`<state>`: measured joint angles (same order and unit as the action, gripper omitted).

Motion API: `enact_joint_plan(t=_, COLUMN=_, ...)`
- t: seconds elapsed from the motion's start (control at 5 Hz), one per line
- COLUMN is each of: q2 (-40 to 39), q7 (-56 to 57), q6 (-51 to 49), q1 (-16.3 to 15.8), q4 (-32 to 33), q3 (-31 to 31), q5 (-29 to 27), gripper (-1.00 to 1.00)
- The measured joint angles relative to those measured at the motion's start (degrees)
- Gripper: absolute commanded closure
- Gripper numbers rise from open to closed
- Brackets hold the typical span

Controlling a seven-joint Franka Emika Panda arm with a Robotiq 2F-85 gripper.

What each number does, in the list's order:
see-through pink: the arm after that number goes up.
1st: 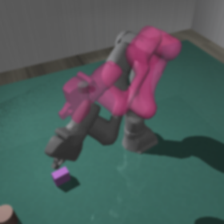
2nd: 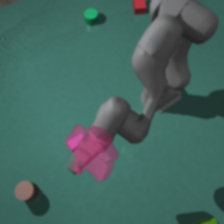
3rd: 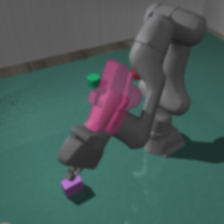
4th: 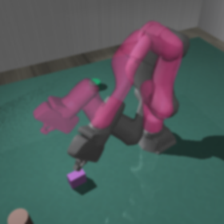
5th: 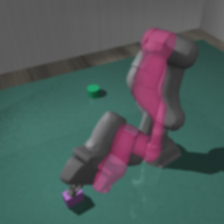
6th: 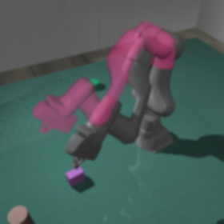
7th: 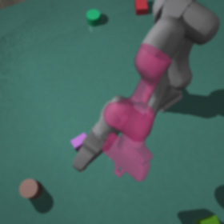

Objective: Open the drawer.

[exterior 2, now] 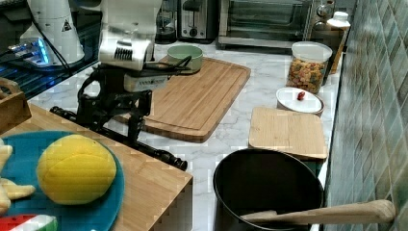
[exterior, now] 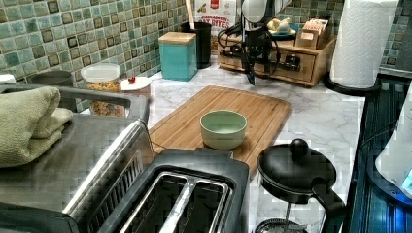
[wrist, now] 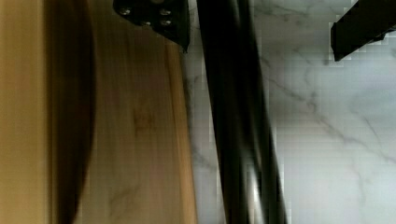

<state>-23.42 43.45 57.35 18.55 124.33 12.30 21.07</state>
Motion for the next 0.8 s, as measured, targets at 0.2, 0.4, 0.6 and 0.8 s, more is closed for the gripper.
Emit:
enact_joint_plan(t=0.2, q2=-0.9, q7=5.8, q6=1.8, q1=1.9, q4=0.3, q3=-0.9, q5=-2.6, gripper=-1.00)
enact_joint_plan(t=0.4, q2=-0.4, q7=6.2, q6=1.3, q1=2.2, q4=0.3, q3=-1.1, q5=-3.8, gripper=-1.00)
enact_joint_plan(t=0.6, q2=0.7, q7=4.8, q6=-0.3, q1=1.6, q4=0.4, q3=-1.6, q5=-5.0, gripper=-1.00)
enact_joint_plan(t=0.8, q2=1.9, q7=2.1, q6=-0.6, q1=1.4, q4=0.8, q3=-2.7, q5=-8.5, gripper=-1.00)
